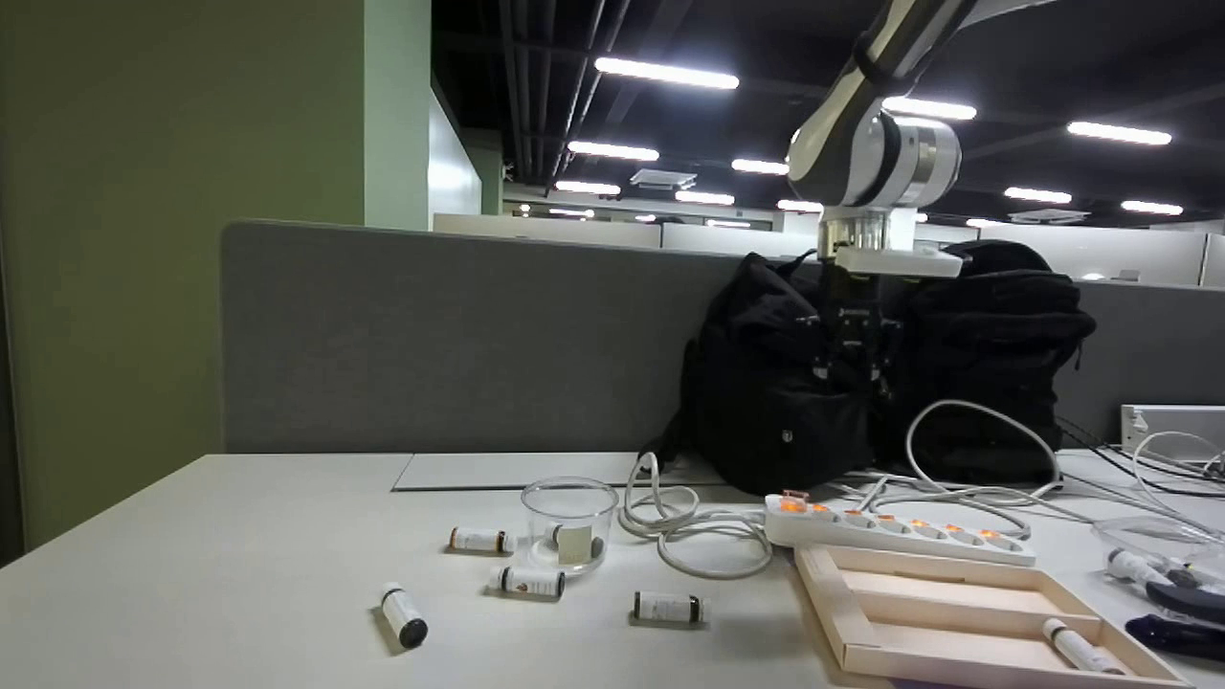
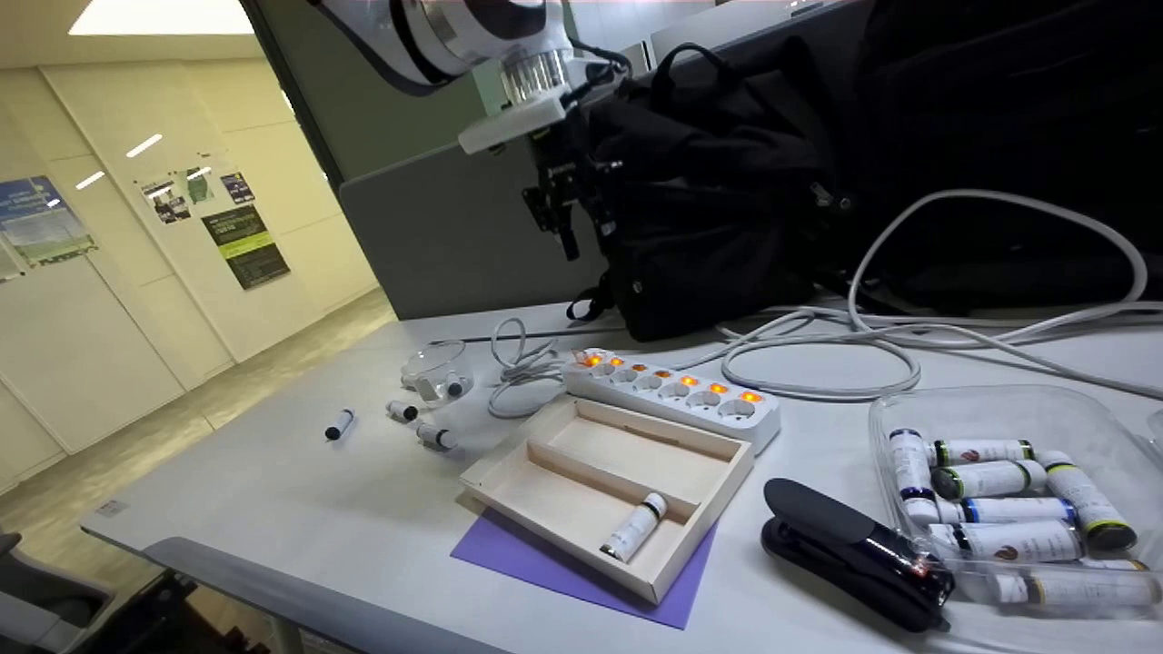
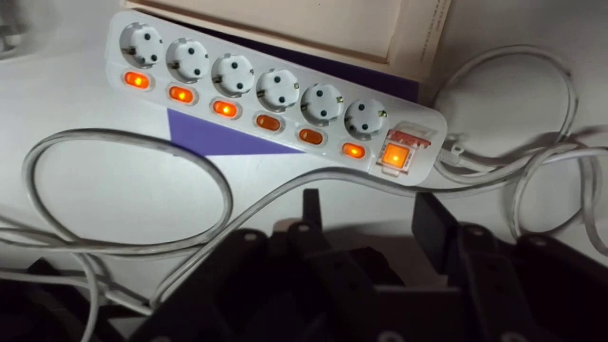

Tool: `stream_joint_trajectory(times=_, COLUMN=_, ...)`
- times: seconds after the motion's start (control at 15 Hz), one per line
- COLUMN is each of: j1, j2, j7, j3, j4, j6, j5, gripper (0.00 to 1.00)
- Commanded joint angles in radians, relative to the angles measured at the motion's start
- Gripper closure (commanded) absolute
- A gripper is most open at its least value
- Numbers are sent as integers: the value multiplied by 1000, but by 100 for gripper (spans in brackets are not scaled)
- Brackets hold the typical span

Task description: Switch on the fourth switch from the right

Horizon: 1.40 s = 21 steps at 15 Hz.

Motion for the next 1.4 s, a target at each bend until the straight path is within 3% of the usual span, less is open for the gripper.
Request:
stream_joint_trajectory(times=0.0, j1=-23, j2=109, j7=-53, j3=-7, j4=74, j6=4, j5=49, gripper=75)
stream_joint_trajectory(times=0.27, j1=-26, j2=190, j7=-23, j3=-45, j4=153, j6=-56, j5=25, gripper=99)
stream_joint_trajectory(times=0.33, j1=-13, j2=201, j7=17, j3=-67, j4=173, j6=-103, j5=7, gripper=100)
stream_joint_trajectory(times=0.4, j1=-25, j2=173, j7=-34, j3=-43, j4=104, j6=-24, j5=26, gripper=93)
stream_joint_trajectory(times=0.47, j1=-25, j2=185, j7=-29, j3=-51, j4=122, j6=-50, j5=23, gripper=98)
stream_joint_trajectory(times=0.93, j1=-27, j2=211, j7=-36, j3=-54, j4=161, j6=-109, j5=23, gripper=100)
stream_joint_trajectory(times=1.33, j1=-9, j2=311, j7=-14, j3=-78, j4=186, j6=-32, j5=-24, gripper=100)
